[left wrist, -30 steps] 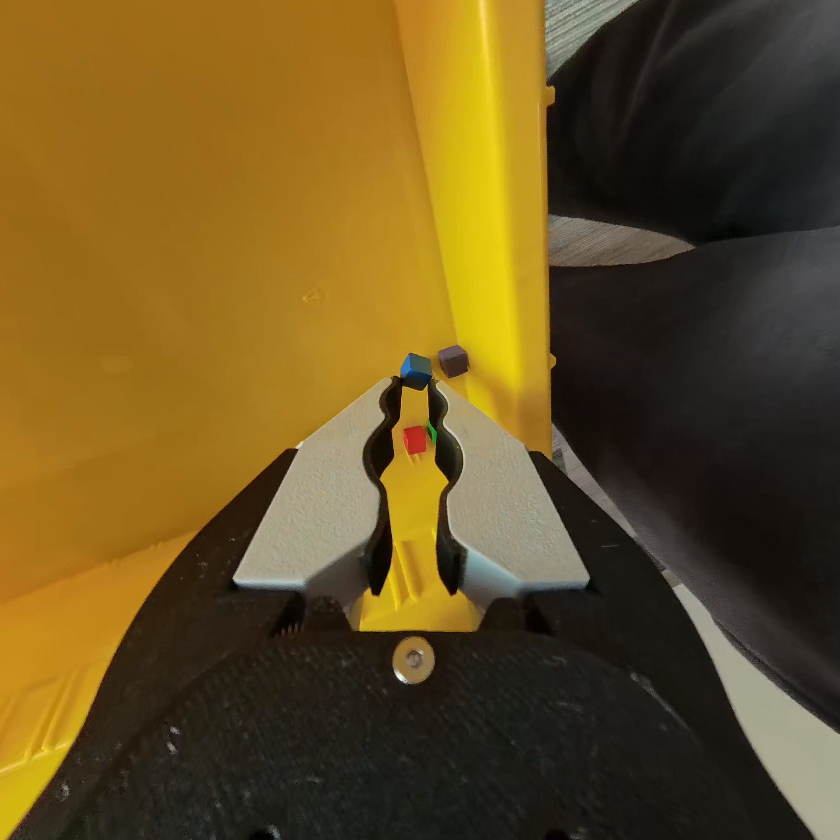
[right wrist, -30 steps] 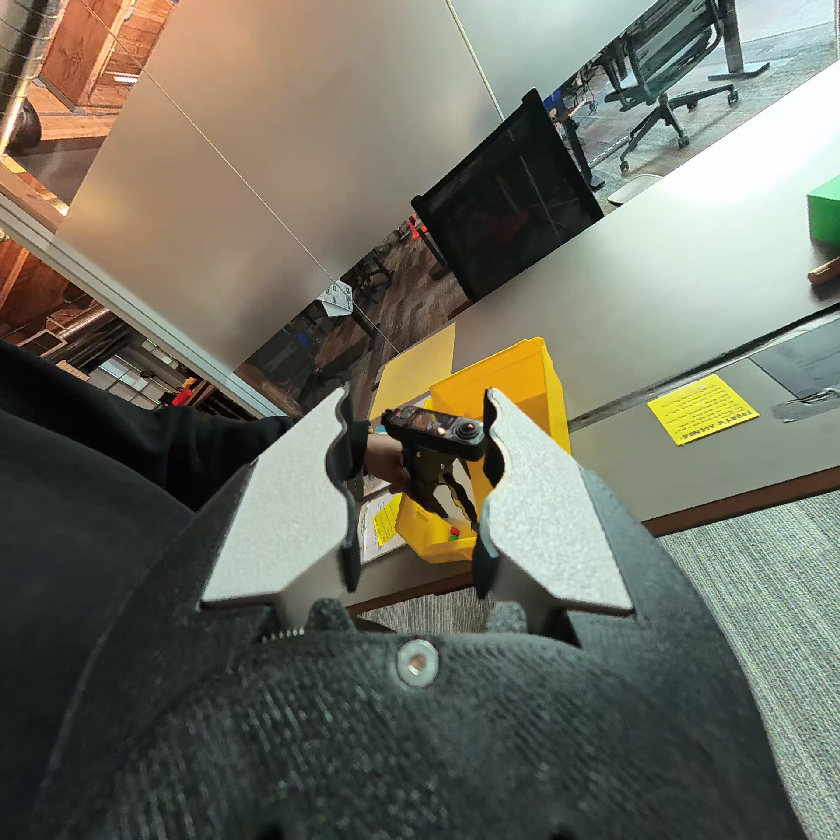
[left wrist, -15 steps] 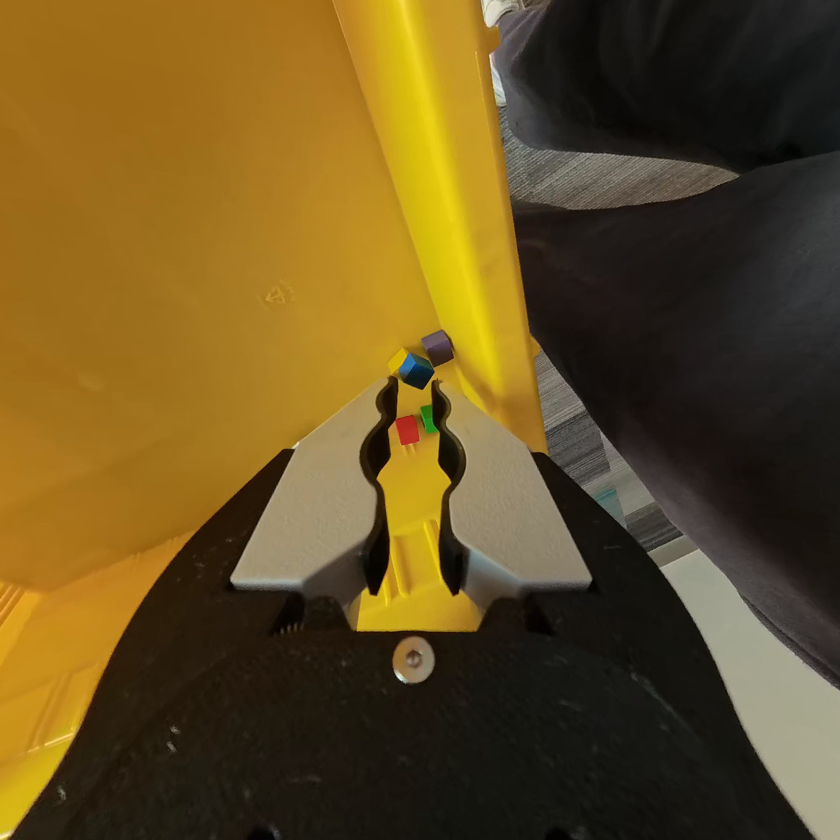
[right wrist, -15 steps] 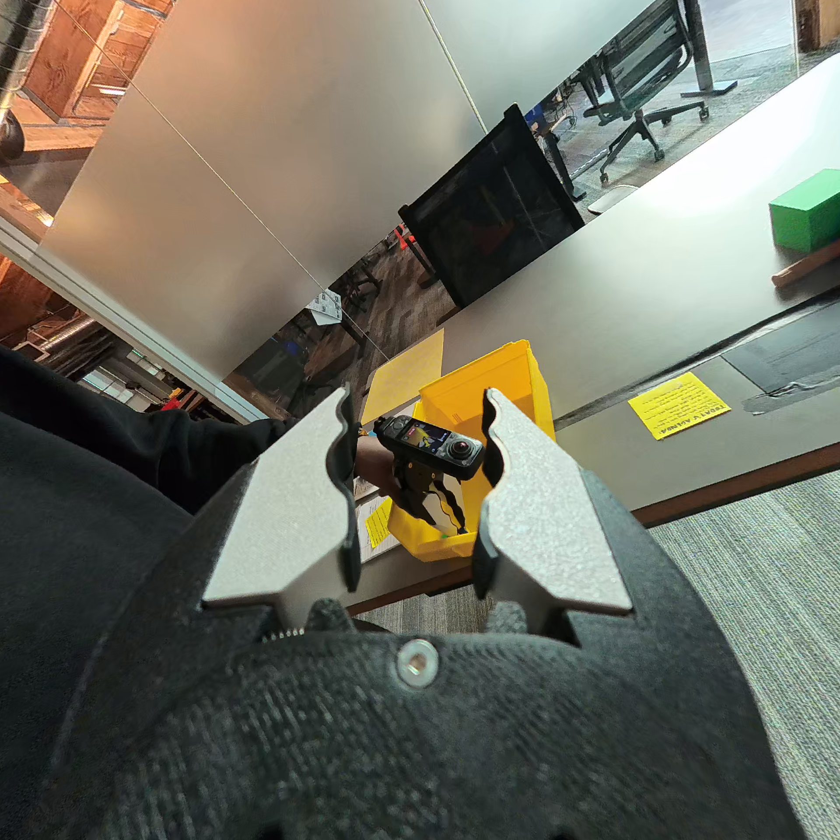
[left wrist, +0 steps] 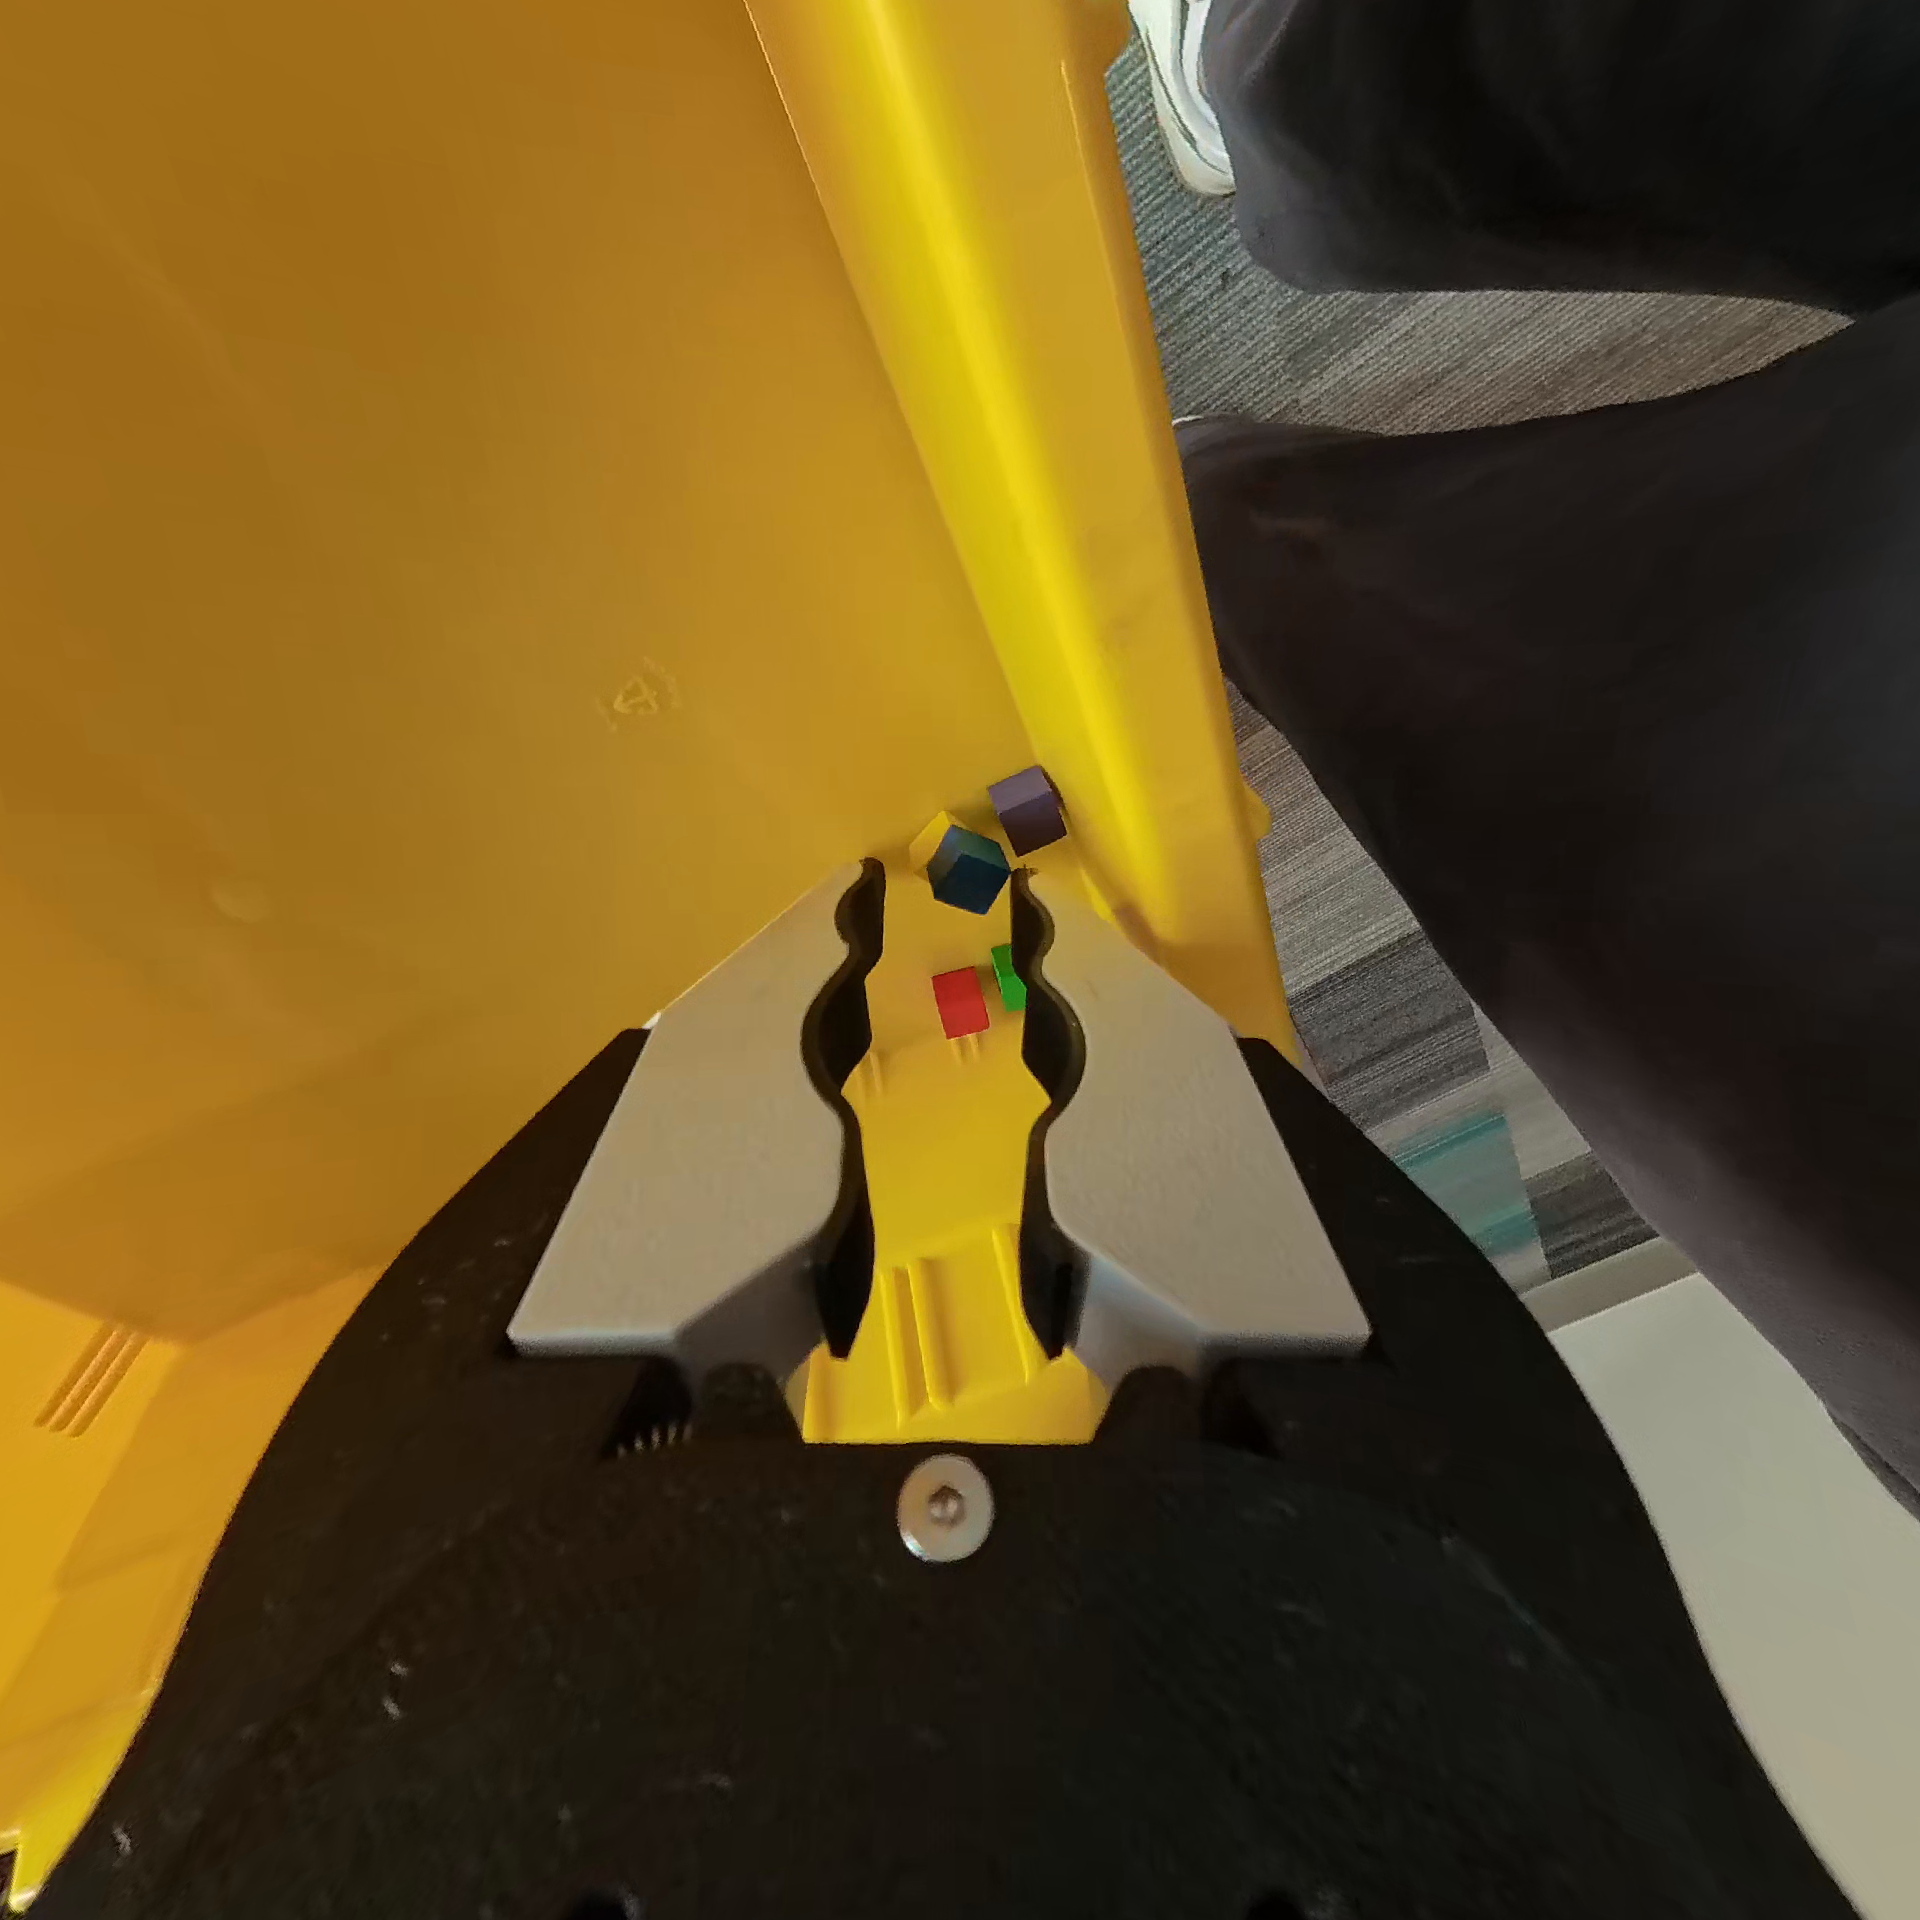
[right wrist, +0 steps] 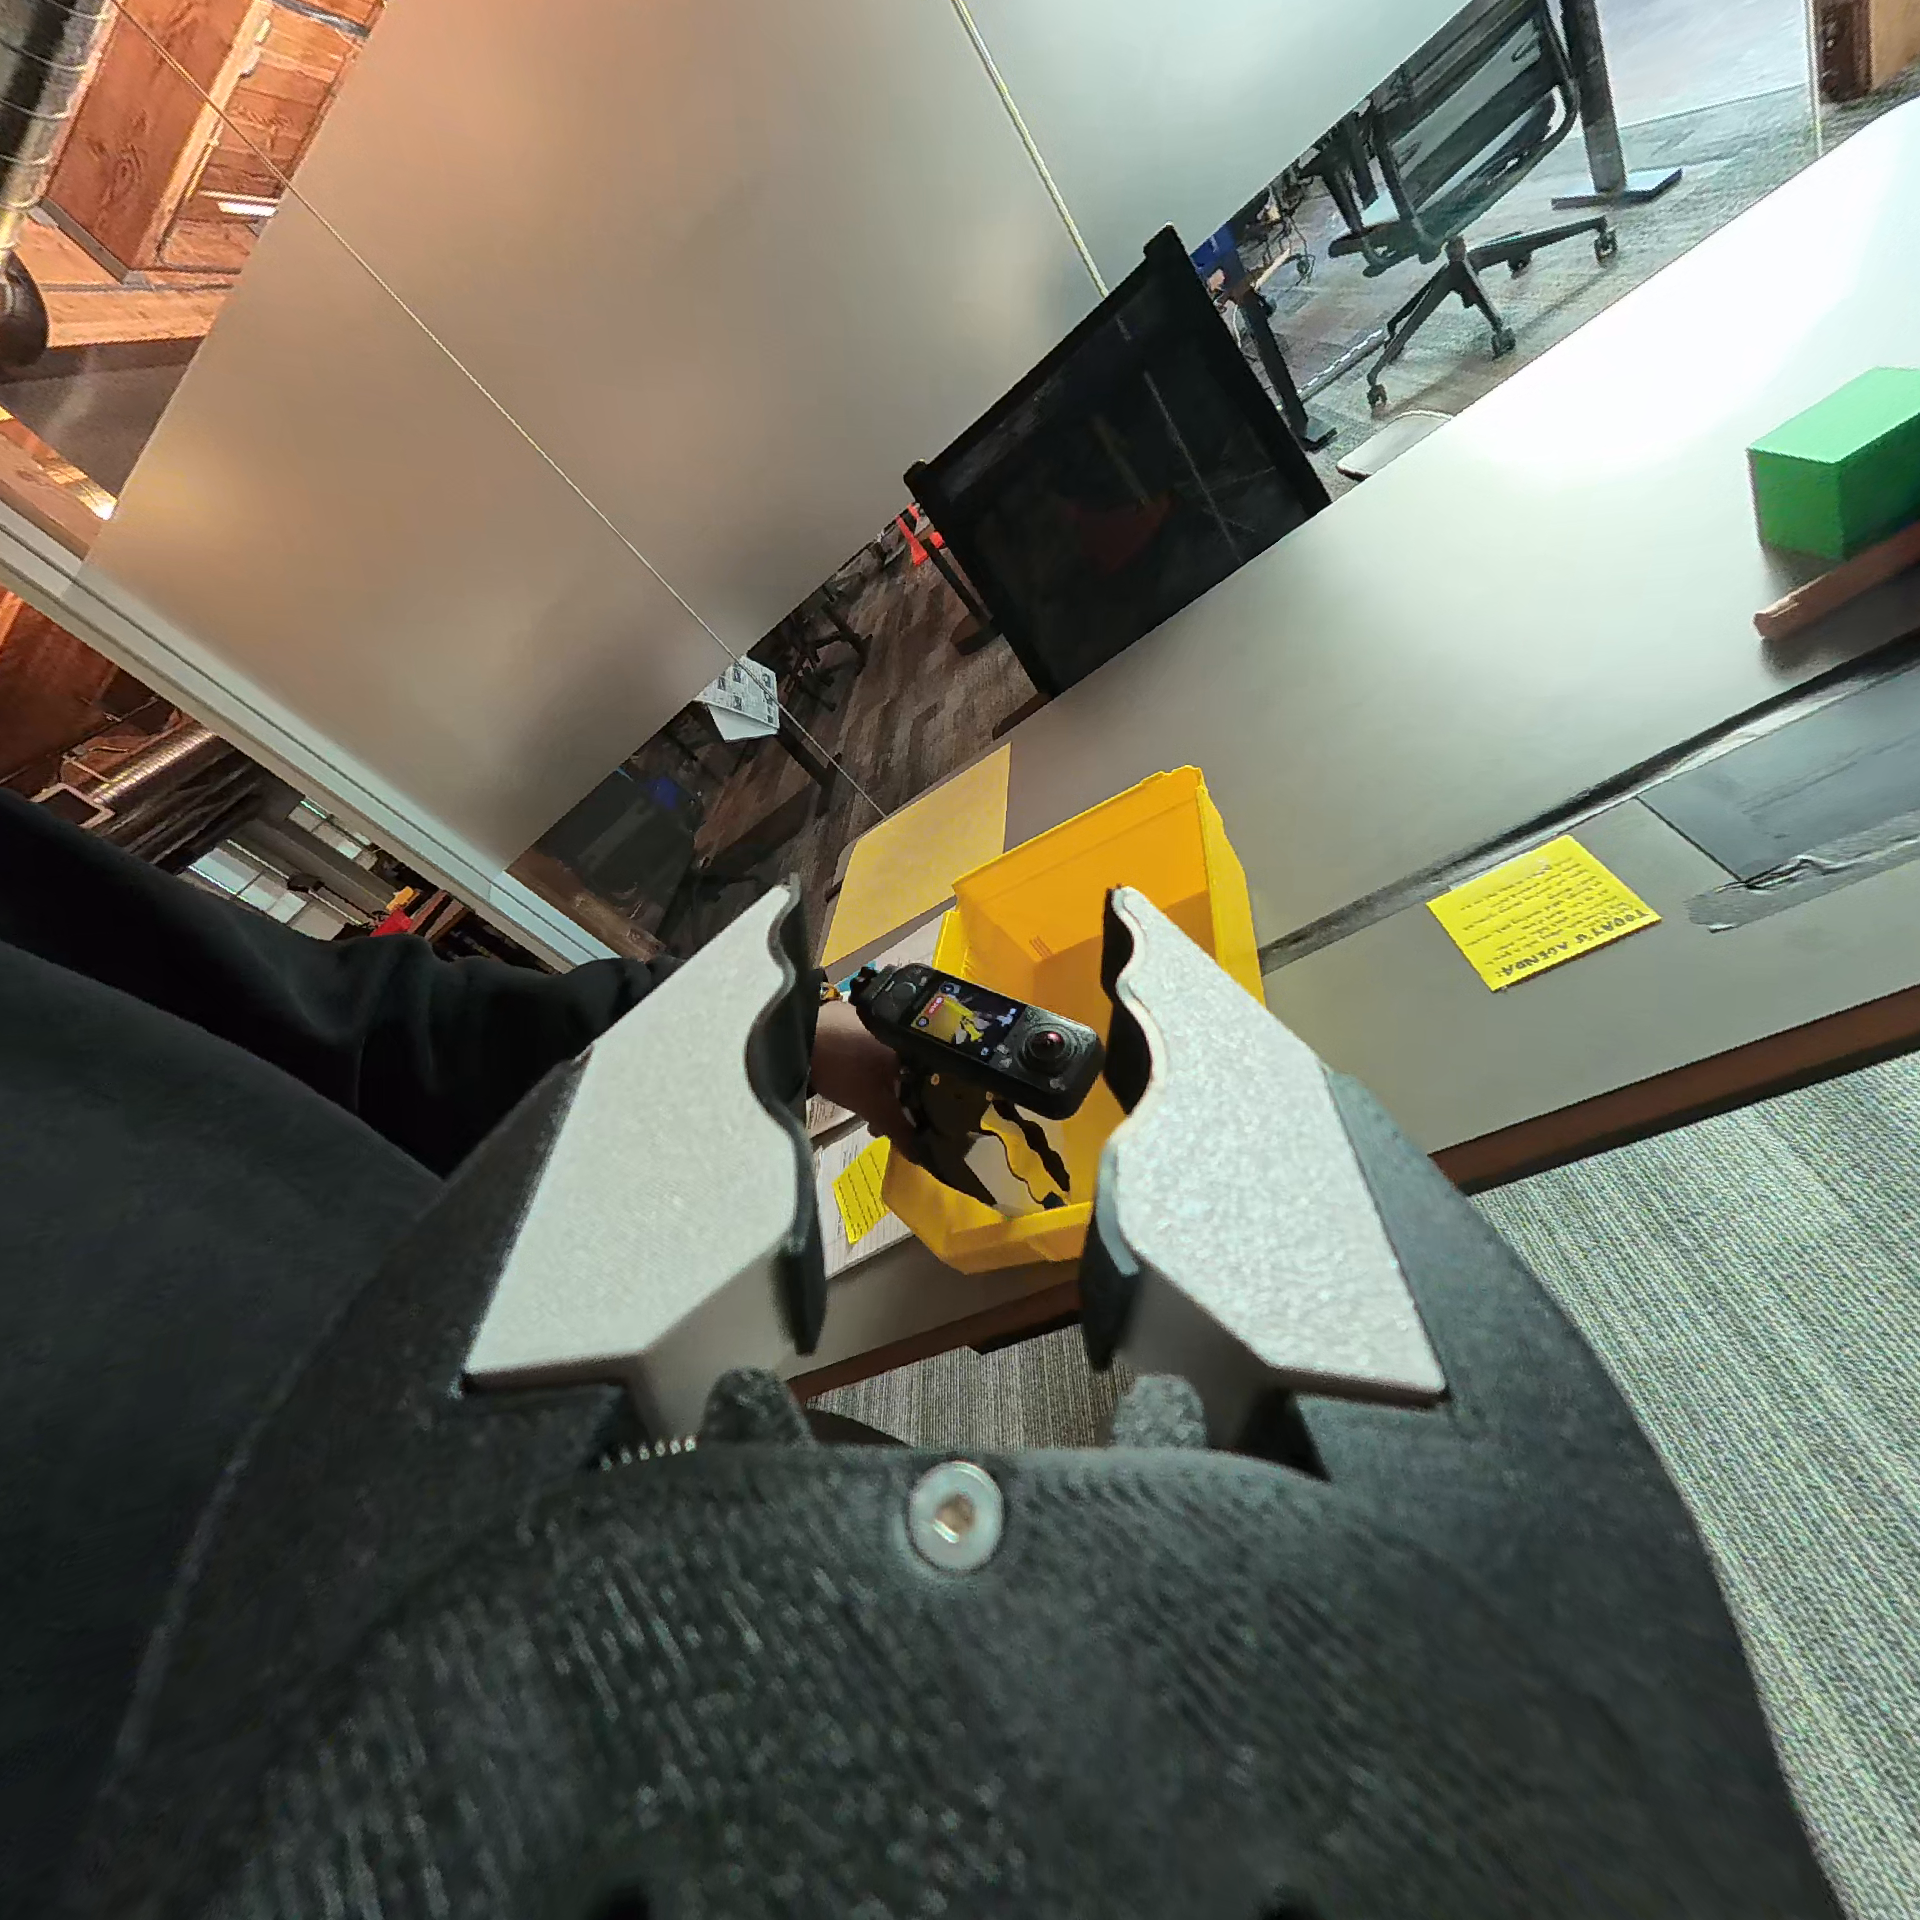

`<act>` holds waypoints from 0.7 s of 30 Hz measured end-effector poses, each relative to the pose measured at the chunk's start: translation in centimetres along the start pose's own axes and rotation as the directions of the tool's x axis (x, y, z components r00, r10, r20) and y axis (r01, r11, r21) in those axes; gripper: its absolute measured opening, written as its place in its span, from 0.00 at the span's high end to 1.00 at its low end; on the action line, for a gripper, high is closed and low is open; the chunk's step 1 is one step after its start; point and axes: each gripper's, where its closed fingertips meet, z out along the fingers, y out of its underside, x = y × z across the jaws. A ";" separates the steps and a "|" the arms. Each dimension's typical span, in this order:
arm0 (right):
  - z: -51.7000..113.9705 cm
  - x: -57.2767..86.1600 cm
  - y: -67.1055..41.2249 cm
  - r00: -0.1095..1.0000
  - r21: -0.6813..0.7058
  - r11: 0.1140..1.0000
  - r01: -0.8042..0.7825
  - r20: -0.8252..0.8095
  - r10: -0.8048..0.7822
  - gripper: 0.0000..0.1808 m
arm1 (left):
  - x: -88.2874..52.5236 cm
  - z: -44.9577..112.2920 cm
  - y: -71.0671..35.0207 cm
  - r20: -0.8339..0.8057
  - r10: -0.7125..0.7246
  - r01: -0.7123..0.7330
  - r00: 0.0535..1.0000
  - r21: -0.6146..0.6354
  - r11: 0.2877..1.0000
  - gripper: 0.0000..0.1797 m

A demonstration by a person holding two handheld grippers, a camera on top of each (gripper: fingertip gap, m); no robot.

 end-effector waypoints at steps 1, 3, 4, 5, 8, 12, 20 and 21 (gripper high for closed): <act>0.0 0.0 0.0 1.000 0.001 1.000 -0.001 -0.001 0.001 0.70 | 0.0 0.0 -0.1 0.000 0.000 0.000 1.000 0.003 1.000 0.88; -0.1 0.1 0.0 1.000 0.002 1.000 -0.001 -0.002 0.001 0.70 | -0.1 -0.1 -0.2 0.000 -0.007 0.007 1.000 0.010 1.000 0.92; -0.1 0.1 0.0 1.000 0.003 1.000 -0.002 -0.002 0.002 0.70 | -0.2 -0.1 -0.1 0.000 -0.008 0.008 1.000 0.010 1.000 0.93; -0.1 0.1 0.0 1.000 0.004 1.000 -0.002 -0.002 0.002 0.70 | -0.2 -0.1 -0.1 0.001 -0.009 0.009 1.000 0.011 1.000 0.94; 0.0 0.0 -0.1 1.000 0.005 1.000 -0.001 -0.001 0.001 0.70 | -0.6 -0.3 0.0 0.018 -0.007 0.007 1.000 0.018 1.000 0.94; 0.2 -0.1 -0.1 1.000 0.009 1.000 -0.002 0.001 0.002 0.70 | -1.6 -1.6 -0.2 0.027 -0.065 0.063 0.998 0.076 0.995 0.94; 1.1 -0.6 0.1 0.999 -0.009 0.999 0.036 -0.005 -0.036 0.71 | -3.8 -9.6 -3.5 -0.237 -0.351 0.423 0.906 0.463 0.779 0.95; 1.4 -0.6 0.3 0.998 -0.030 0.997 0.067 -0.016 -0.068 0.70 | -3.8 -11.6 -4.3 -0.327 -0.366 0.489 0.871 0.523 0.697 0.95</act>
